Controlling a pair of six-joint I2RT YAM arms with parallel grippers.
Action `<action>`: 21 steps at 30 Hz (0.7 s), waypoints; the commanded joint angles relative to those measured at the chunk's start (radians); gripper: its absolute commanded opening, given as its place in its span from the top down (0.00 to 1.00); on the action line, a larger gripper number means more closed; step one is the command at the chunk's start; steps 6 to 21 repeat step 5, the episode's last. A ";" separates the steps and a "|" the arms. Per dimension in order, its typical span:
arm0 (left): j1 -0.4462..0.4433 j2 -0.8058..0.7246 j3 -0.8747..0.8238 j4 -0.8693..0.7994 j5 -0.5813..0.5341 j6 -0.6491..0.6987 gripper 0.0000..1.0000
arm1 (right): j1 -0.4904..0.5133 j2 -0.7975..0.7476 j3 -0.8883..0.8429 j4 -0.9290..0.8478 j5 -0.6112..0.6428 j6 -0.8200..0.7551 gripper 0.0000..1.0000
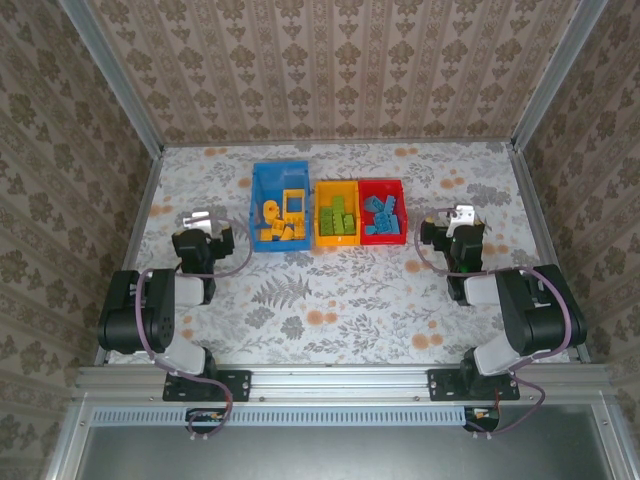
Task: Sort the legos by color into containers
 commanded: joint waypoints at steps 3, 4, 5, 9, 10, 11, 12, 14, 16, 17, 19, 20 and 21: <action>-0.003 -0.002 0.019 0.028 -0.005 0.017 0.00 | -0.022 0.003 0.020 -0.024 -0.058 0.000 0.00; -0.003 -0.004 0.014 0.035 -0.006 0.016 0.00 | -0.021 0.002 0.004 0.004 -0.042 0.004 0.00; -0.001 -0.006 0.006 0.047 -0.013 0.012 0.00 | -0.021 0.000 -0.020 0.045 -0.022 0.012 0.00; -0.001 -0.006 0.006 0.047 -0.013 0.012 0.00 | -0.021 0.000 -0.020 0.045 -0.022 0.012 0.00; -0.001 -0.006 0.006 0.047 -0.013 0.012 0.00 | -0.021 0.000 -0.020 0.045 -0.022 0.012 0.00; -0.001 -0.006 0.006 0.047 -0.013 0.012 0.00 | -0.021 0.000 -0.020 0.045 -0.022 0.012 0.00; -0.001 -0.006 0.006 0.047 -0.013 0.012 0.00 | -0.021 0.000 -0.020 0.045 -0.022 0.012 0.00; -0.001 -0.006 0.006 0.047 -0.013 0.012 0.00 | -0.021 0.000 -0.020 0.045 -0.022 0.012 0.00; -0.001 -0.006 0.006 0.047 -0.013 0.012 0.00 | -0.021 0.000 -0.020 0.045 -0.022 0.012 0.00; -0.001 -0.006 0.006 0.047 -0.013 0.012 0.00 | -0.021 0.000 -0.020 0.045 -0.022 0.012 0.00; -0.001 -0.006 0.006 0.047 -0.013 0.012 0.00 | -0.021 0.000 -0.020 0.045 -0.022 0.012 0.00; -0.001 -0.006 0.006 0.047 -0.013 0.012 0.00 | -0.021 0.000 -0.020 0.045 -0.022 0.012 0.00; -0.001 -0.006 0.006 0.047 -0.013 0.012 0.00 | -0.021 0.000 -0.020 0.045 -0.022 0.012 0.00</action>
